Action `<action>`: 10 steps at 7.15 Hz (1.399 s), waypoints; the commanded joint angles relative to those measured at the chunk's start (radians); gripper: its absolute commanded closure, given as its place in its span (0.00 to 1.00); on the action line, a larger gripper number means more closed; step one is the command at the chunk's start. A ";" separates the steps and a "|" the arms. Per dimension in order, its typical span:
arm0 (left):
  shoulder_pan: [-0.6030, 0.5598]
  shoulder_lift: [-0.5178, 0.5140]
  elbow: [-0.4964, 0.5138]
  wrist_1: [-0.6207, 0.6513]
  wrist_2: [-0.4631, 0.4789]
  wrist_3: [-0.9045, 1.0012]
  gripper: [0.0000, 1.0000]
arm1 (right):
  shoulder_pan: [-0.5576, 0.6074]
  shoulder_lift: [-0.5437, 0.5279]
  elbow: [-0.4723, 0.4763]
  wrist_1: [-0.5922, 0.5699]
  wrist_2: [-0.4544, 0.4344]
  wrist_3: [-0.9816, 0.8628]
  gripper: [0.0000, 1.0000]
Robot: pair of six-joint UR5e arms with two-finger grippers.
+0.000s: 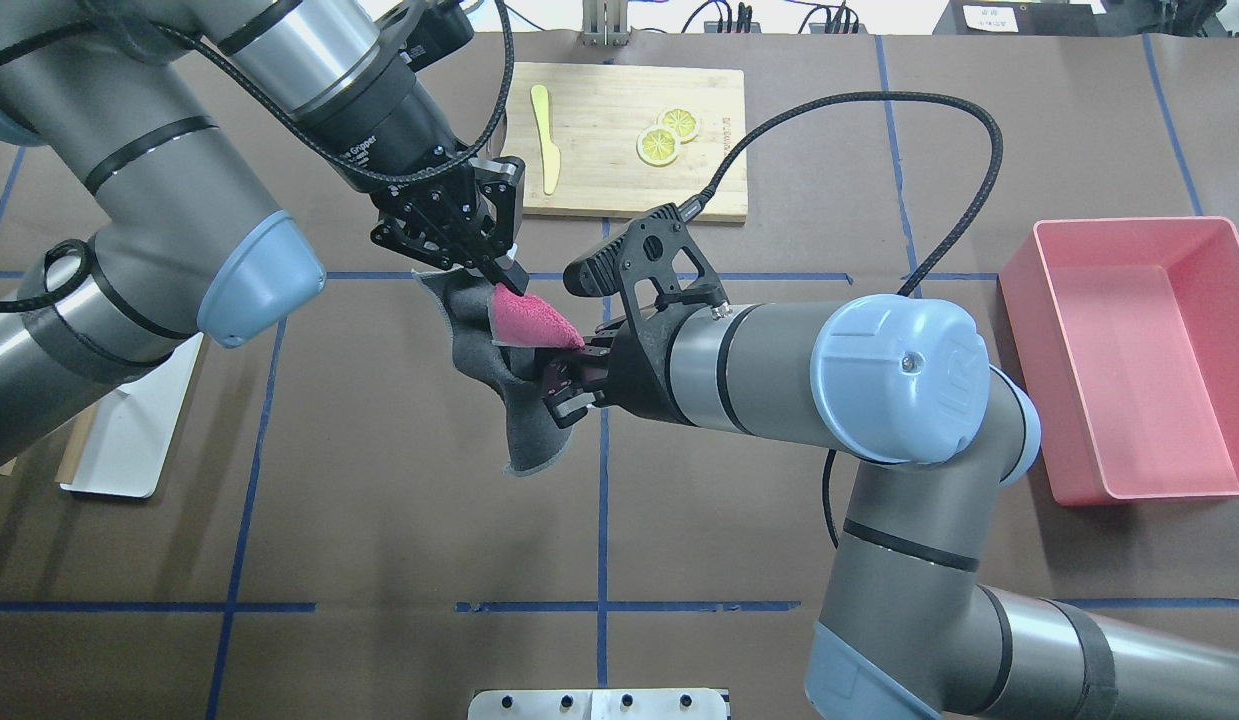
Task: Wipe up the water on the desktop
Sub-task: 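Grasp the cloth with the right gripper and open the left gripper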
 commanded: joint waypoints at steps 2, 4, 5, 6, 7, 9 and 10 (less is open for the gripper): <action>0.001 0.001 0.000 -0.008 0.002 0.001 0.22 | 0.000 -0.001 0.002 0.001 0.000 0.009 1.00; 0.001 0.001 -0.002 -0.008 0.003 0.001 0.13 | 0.000 -0.007 0.013 0.001 0.002 0.009 1.00; 0.000 0.001 -0.005 -0.014 0.005 -0.001 0.00 | 0.000 -0.010 0.018 0.001 0.003 0.009 1.00; 0.000 0.002 -0.005 -0.015 0.008 0.002 0.00 | 0.000 -0.011 0.019 0.000 0.003 0.009 1.00; 0.000 0.002 -0.007 -0.020 0.032 -0.001 0.00 | 0.002 -0.011 0.019 -0.003 0.002 0.009 1.00; -0.003 0.005 -0.017 -0.020 0.054 -0.001 0.00 | 0.005 -0.019 0.031 -0.005 0.002 0.009 1.00; -0.023 0.011 -0.019 -0.020 0.054 -0.001 0.00 | 0.010 -0.060 0.085 -0.011 0.006 0.009 1.00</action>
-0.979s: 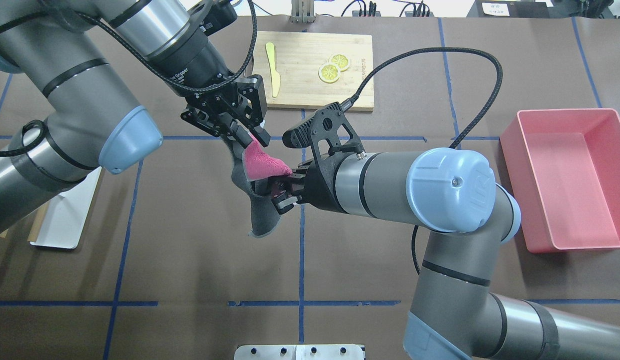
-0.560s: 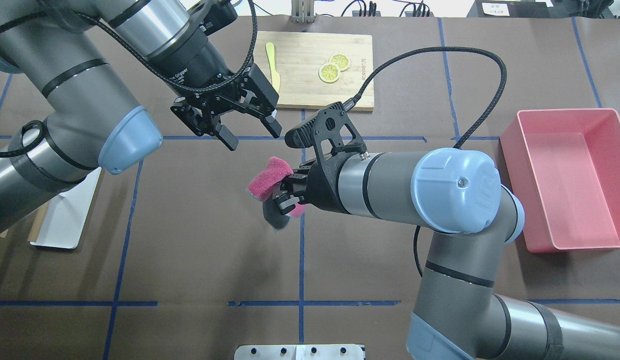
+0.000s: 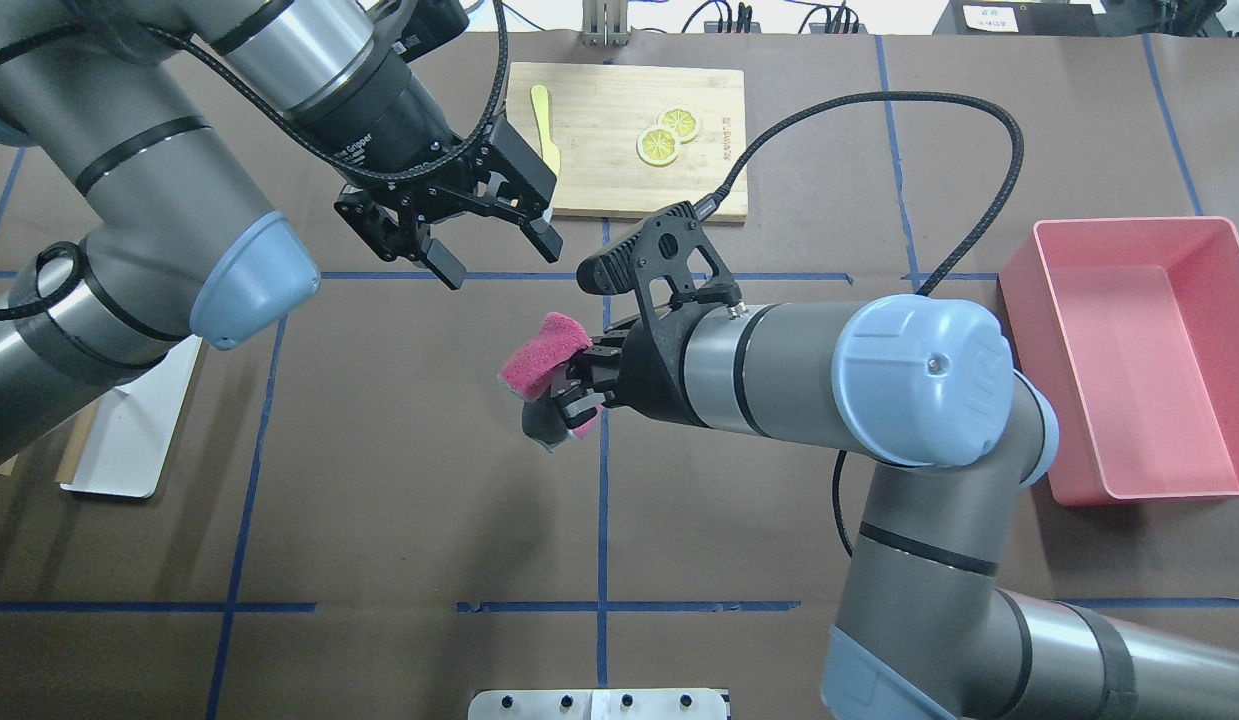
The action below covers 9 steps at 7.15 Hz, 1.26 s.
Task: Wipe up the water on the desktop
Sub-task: 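Grasp the cloth with the right gripper and open the left gripper, then lower the cloth to the table with the right gripper while the left arm withdraws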
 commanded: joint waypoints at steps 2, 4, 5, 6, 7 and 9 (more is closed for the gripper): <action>-0.067 0.034 -0.017 0.001 0.012 -0.002 0.00 | 0.020 -0.143 0.129 -0.011 -0.003 0.000 1.00; -0.097 0.069 -0.048 0.003 0.189 0.006 0.01 | 0.063 -0.142 0.145 -0.176 -0.010 0.002 1.00; -0.091 0.086 -0.064 0.004 0.311 0.014 0.01 | 0.086 -0.133 0.156 -0.267 -0.018 0.000 1.00; -0.086 0.100 -0.063 0.009 0.332 0.027 0.01 | 0.102 -0.125 0.172 -0.392 -0.012 0.000 1.00; -0.100 0.112 -0.065 0.048 0.339 0.135 0.01 | 0.116 -0.099 0.200 -0.553 -0.009 0.000 1.00; -0.108 0.114 -0.072 0.195 0.420 0.300 0.01 | 0.167 -0.039 0.203 -0.805 0.061 -0.005 1.00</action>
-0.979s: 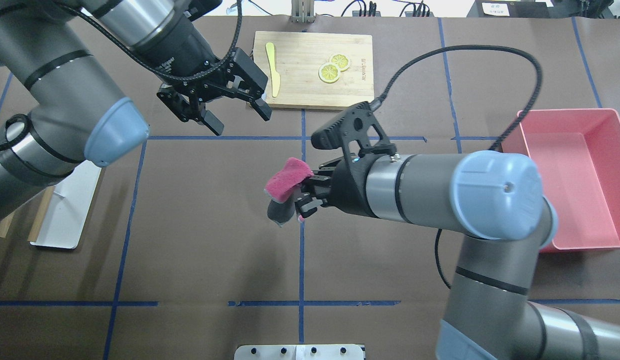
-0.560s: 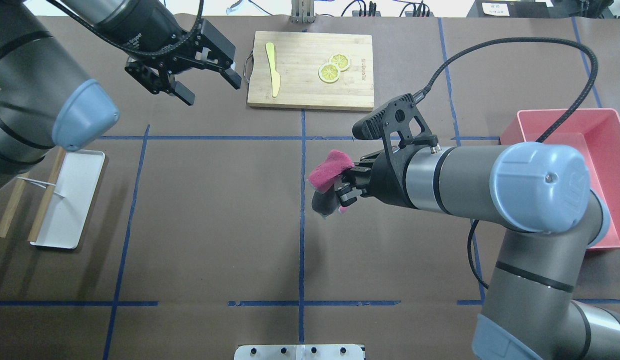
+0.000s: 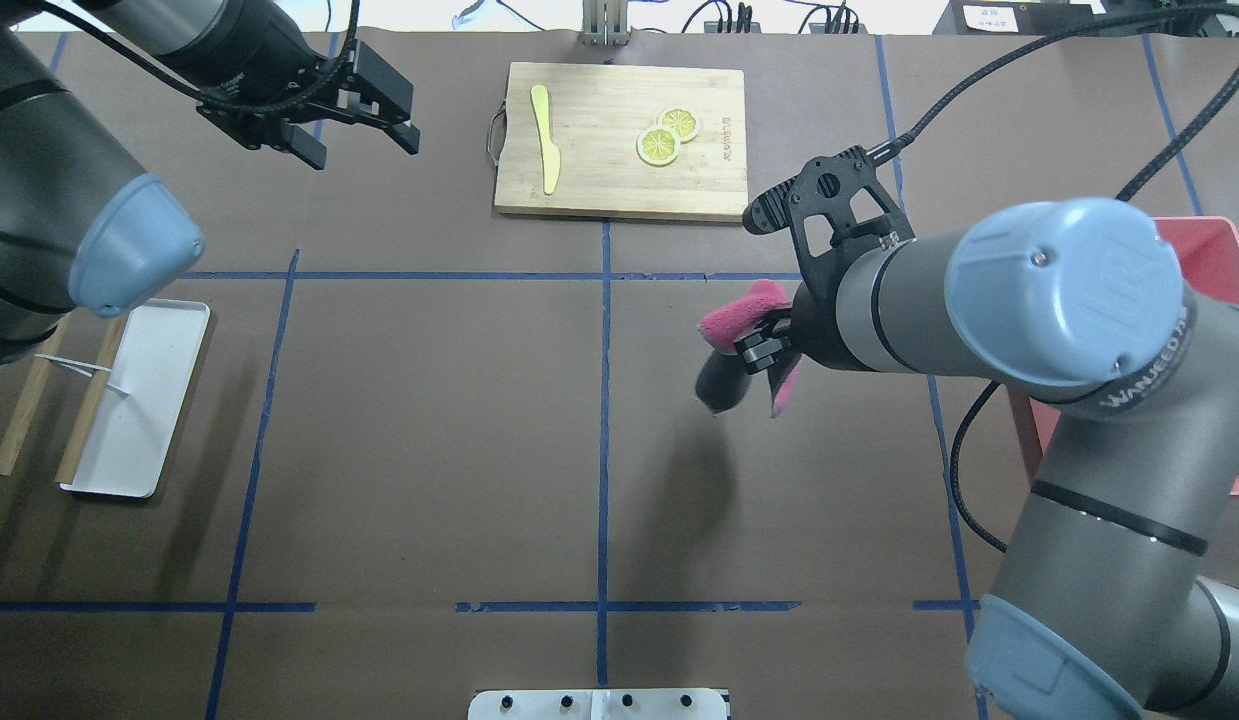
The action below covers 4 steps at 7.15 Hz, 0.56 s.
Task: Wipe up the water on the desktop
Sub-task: 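Lower the cloth to the table with the right gripper while the left arm withdraws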
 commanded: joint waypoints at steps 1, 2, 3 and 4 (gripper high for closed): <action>-0.017 0.009 0.000 0.126 0.044 0.170 0.01 | 0.090 0.026 0.004 -0.185 0.166 -0.005 1.00; -0.033 0.041 -0.006 0.134 0.056 0.238 0.01 | 0.128 0.018 -0.002 -0.185 0.318 -0.007 1.00; -0.044 0.061 -0.007 0.134 0.058 0.274 0.01 | 0.127 0.021 -0.013 -0.185 0.424 -0.005 1.00; -0.056 0.068 -0.014 0.133 0.056 0.278 0.01 | 0.098 0.024 -0.035 -0.188 0.481 0.002 1.00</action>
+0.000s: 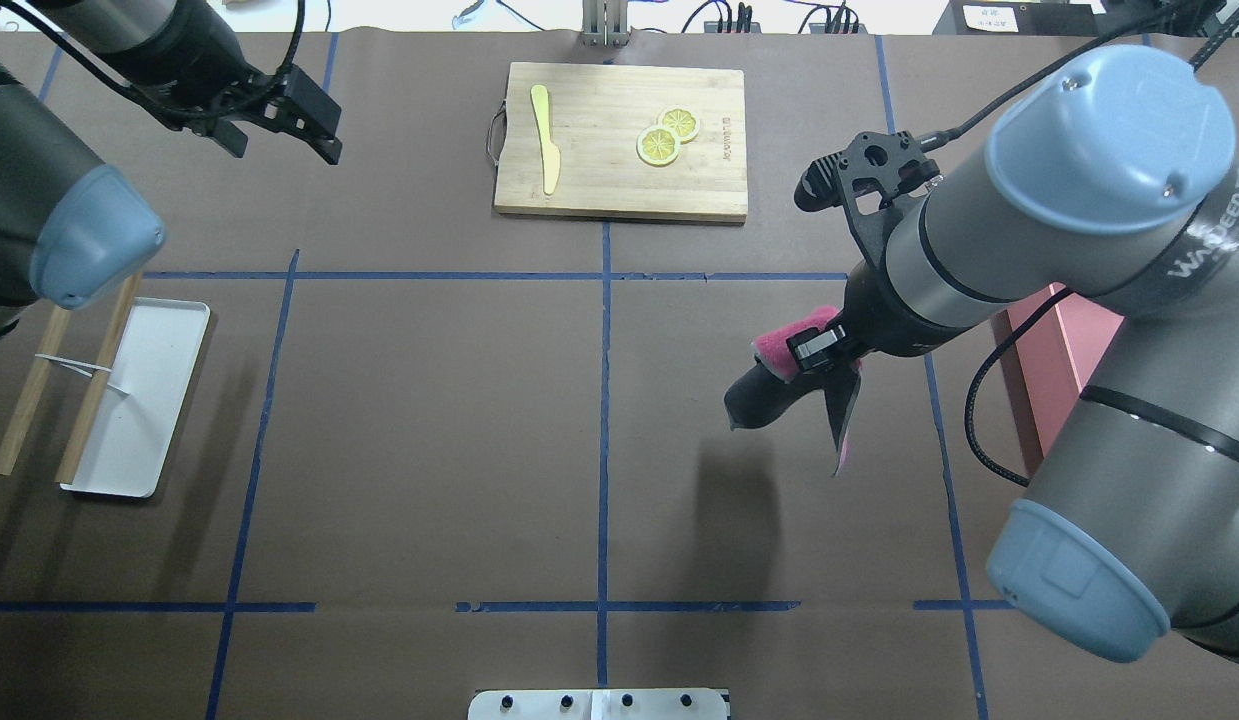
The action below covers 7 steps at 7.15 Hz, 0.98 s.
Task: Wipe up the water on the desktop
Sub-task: 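Lower the cloth to the table with the right gripper while the left arm withdraws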
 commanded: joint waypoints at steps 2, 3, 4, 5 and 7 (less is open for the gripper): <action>-0.029 0.040 -0.014 0.004 0.001 0.058 0.01 | -0.029 -0.017 -0.072 0.004 0.196 0.069 1.00; -0.030 0.056 -0.016 -0.004 0.001 0.075 0.01 | -0.035 -0.008 -0.147 0.014 0.212 0.145 1.00; -0.029 0.056 -0.020 -0.004 0.001 0.075 0.01 | -0.034 -0.010 -0.239 0.101 0.210 0.166 1.00; -0.029 0.056 -0.020 -0.004 0.003 0.075 0.01 | -0.011 -0.014 -0.331 0.181 0.209 0.210 1.00; -0.029 0.059 -0.019 -0.004 0.003 0.075 0.01 | 0.075 -0.013 -0.448 0.232 0.209 0.213 1.00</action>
